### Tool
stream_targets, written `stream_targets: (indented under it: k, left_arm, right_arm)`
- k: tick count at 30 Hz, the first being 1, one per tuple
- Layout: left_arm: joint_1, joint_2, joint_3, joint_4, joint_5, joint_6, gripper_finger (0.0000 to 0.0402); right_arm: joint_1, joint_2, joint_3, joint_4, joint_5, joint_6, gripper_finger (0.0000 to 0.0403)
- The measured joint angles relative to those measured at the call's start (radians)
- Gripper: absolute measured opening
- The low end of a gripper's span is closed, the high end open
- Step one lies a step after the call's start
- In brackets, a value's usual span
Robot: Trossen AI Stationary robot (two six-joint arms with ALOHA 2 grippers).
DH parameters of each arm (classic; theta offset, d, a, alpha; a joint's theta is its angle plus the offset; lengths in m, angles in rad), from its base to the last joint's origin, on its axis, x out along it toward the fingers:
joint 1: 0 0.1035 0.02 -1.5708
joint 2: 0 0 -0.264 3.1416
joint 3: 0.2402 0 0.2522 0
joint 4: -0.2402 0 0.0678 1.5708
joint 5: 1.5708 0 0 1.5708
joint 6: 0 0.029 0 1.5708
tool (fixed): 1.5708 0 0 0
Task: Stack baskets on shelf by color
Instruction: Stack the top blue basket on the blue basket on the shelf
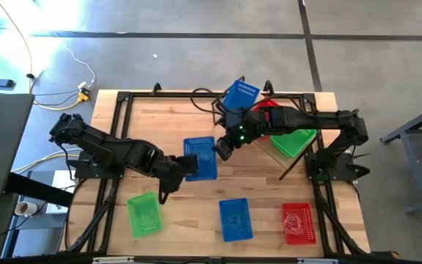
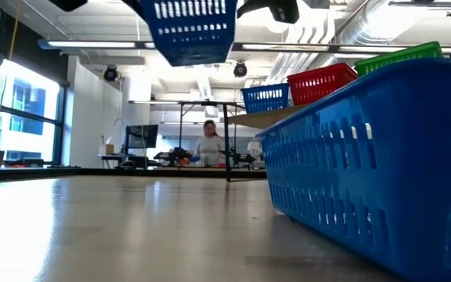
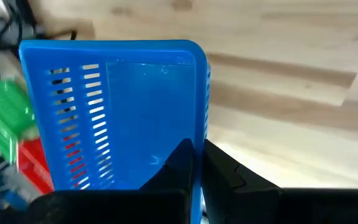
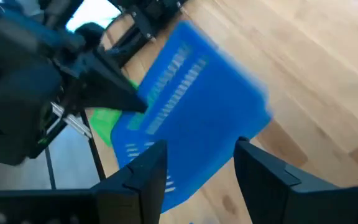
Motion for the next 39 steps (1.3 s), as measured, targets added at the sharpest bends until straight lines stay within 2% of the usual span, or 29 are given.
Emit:
stream_targets:
  k: [5, 14, 18, 24, 25, 29, 32, 39]
  left_arm:
    - [0.023, 0.000, 0.000, 0.010, -0.077, -0.011, 0.0005]
    - [0.031, 0.000, 0.000, 0.013, -0.082, 0.007, 0.0005]
    - [0.031, 0.000, 0.000, 0.013, -0.082, 0.007, 0.0005]
    - [0.031, 0.000, 0.000, 0.013, -0.081, 0.001, 0.0006]
    - [0.031, 0.000, 0.000, 0.015, -0.081, -0.002, 0.0006]
    - [0.031, 0.000, 0.000, 0.016, -0.080, -0.040, 0.0013]
    - [0.031, 0.000, 0.000, 0.028, -0.077, -0.053, 0.0023]
    - [0.030, 0.000, 0.000, 0.083, -0.074, -0.093, 0.0070]
  right_arm:
    - [0.000, 0.024, 0.000, -0.039, 0.008, 0.061, 0.0169]
    - [0.000, 0.084, 0.000, -0.041, 0.002, 0.090, 0.0167]
    - [0.000, 0.102, 0.000, -0.041, -0.021, 0.126, 0.0132]
    - [-0.001, 0.112, 0.000, -0.036, -0.017, 0.133, 0.0021]
    - [-0.002, 0.112, 0.000, -0.032, -0.012, 0.134, 0.0012]
    - [-0.003, 0.112, 0.000, -0.023, -0.002, 0.156, 0.0018]
    - [-0.004, 0.112, 0.000, -0.021, 0.002, 0.155, 0.0007]
    - [-0.004, 0.111, 0.000, -0.022, 0.026, 0.159, 0.0001]
